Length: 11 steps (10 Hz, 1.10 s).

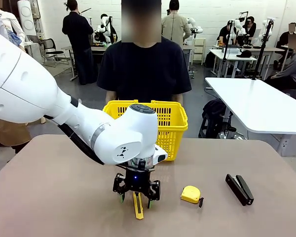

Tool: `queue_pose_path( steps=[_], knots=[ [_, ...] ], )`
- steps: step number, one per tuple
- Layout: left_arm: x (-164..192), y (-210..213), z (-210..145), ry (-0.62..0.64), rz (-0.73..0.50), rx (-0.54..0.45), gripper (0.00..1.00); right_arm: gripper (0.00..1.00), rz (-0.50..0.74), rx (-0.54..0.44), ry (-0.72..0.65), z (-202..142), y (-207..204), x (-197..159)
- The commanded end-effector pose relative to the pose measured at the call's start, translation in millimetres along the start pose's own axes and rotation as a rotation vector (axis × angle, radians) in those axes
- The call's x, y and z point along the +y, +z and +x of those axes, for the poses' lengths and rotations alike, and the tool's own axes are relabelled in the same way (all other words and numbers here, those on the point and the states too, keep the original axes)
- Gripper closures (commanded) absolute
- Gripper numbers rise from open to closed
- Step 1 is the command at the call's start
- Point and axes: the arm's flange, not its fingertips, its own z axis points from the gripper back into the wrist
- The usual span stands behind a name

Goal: Place the items the person wants into the basket.
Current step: Pick up the item the person points to and place it in the Market Basket.

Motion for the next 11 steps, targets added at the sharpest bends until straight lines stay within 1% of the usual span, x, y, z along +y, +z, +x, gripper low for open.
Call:
queue_pose_path(
  steps=[1, 2, 3, 4, 5, 7, 8, 9, 11],
  knots=[
    [-4.4, -0.9, 0.9, -0.032, -0.013, -0.074, 0.29, 0.00, 0.017, -0.023, 0.016, 0.6, -0.9, -1.9],
    [-4.4, -0.6, 0.9, -0.029, -0.019, -0.070, 0.44, 0.00, 0.017, -0.023, 0.016, 0.6, -0.9, -1.9],
    [-5.7, -0.9, 0.9, -0.032, -0.022, -0.060, 0.79, 0.00, 0.017, -0.023, 0.016, 0.6, -0.9, -1.9],
    [-5.6, -2.2, 1.2, -0.033, -0.026, -0.045, 0.55, 0.00, 0.017, -0.023, 0.016, 0.6, -0.9, -1.9],
    [-5.9, -3.4, 1.6, -0.035, -0.026, -0.035, 1.00, 0.00, 0.017, -0.023, 0.016, 0.6, -0.9, -1.9],
    [-6.9, -4.2, 1.7, -0.039, -0.028, -0.022, 1.00, 0.00, 0.017, -0.023, 0.016, 0.6, -0.9, -1.9],
    [-7.1, -4.5, 1.8, -0.040, -0.028, -0.021, 0.94, 0.00, 0.017, -0.023, 0.016, 0.6, -0.9, -1.9],
    [-7.1, -4.6, 2.3, -0.041, -0.028, -0.020, 1.00, 0.00, 0.017, -0.023, 0.016, 0.6, -0.9, -1.9],
    [-7.0, -5.2, 2.0, -0.044, -0.027, -0.019, 1.00, 0.00, 0.017, -0.023, 0.016, 0.6, -0.9, -1.9]
  ],
)
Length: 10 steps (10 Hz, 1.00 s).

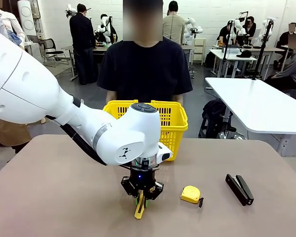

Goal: Place the items the person wants into the basket.
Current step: Pick up the item the person points to and place it in the Market Basket.

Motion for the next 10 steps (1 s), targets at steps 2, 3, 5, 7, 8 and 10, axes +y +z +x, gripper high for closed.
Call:
queue_pose_path(
  steps=[2, 3, 5, 7, 8, 10],
  knots=[
    [4, -8, 1, -0.020, 0.002, 0.009, 1.00, 0.00, 0.017, -0.023, 0.016, 1, -1, -2],
    [6, 7, -3, -0.031, 0.008, 0.025, 1.00, 0.00, 0.017, -0.023, 0.016, 1, -1, -2],
    [12, 76, -23, -0.045, 0.050, 0.003, 1.00, 0.00, 0.017, -0.023, 0.016, 1, -1, -2],
    [18, 159, -52, -0.121, 0.047, -0.027, 1.00, 0.00, 0.017, -0.023, 0.016, 1, -1, -2],
    [21, 191, -62, -0.141, 0.037, -0.054, 1.00, 0.00, 0.017, -0.023, 0.016, 1, -1, -2],
    [26, 243, -78, -0.162, -0.001, -0.086, 1.00, 0.00, 0.017, -0.023, 0.016, 1, -1, -2]
  ],
)
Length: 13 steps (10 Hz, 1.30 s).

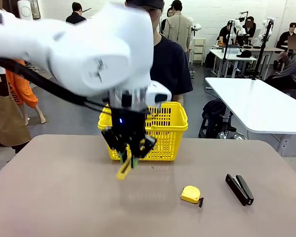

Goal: Place the items the person wants into the basket.
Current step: Pick up the item the person points to and place it in the Market Basket.

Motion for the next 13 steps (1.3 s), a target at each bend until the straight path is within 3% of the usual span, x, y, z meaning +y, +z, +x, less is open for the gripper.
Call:
queue_pose_path(
  steps=[1, 4, 6, 12, 13],
  knots=[
    [7, 31, -3, -0.018, -0.040, -0.024, 1.00, 0.00, 0.017, -0.023, 0.016, 1, -1, -2],
    [6, 58, -14, -0.011, -0.025, -0.048, 1.00, 0.00, 0.017, -0.023, 0.016, 1, -1, -2],
    [7, 59, -14, 0.009, 0.021, -0.030, 1.00, 0.00, 0.017, -0.023, 0.016, 1, -1, -2],
    [4, 61, -13, -0.001, -0.016, -0.059, 1.00, 0.00, 0.017, -0.023, 0.016, 1, -1, -2],
    [3, 58, -13, 0.002, 0.000, -0.050, 0.74, 0.00, 0.017, -0.023, 0.016, 1, -1, -2]
  ],
)
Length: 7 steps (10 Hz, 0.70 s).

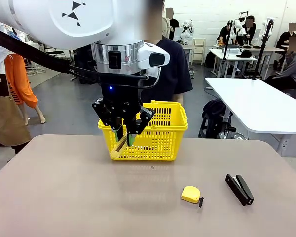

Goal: Place the items the person wants into the basket.
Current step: Pick up the item the person points to and place it in the Market Basket.

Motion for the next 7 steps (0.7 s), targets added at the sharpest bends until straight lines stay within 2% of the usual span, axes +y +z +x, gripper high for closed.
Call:
queue_pose_path(
  steps=[1, 2, 4, 6, 7],
  knots=[
    [17, 15, 39, -0.072, -0.012, 0.013, 0.74, 0.00, 0.017, -0.023, 0.016, 1, -1, -2],
    [38, 26, 81, -0.151, -0.002, 0.095, 0.74, 0.00, 0.017, -0.023, 0.016, 1, -1, -2],
    [68, 37, 138, -0.279, 0.080, 0.085, 0.74, 0.00, 0.017, -0.023, 0.016, 1, -1, -2],
    [89, 35, 184, -0.443, 0.138, 0.150, 0.74, 0.00, 0.017, -0.023, 0.016, 1, -1, -2],
    [97, 31, 200, -0.517, 0.109, 0.119, 0.74, 0.00, 0.017, -0.023, 0.016, 1, -1, -2]
  ],
)
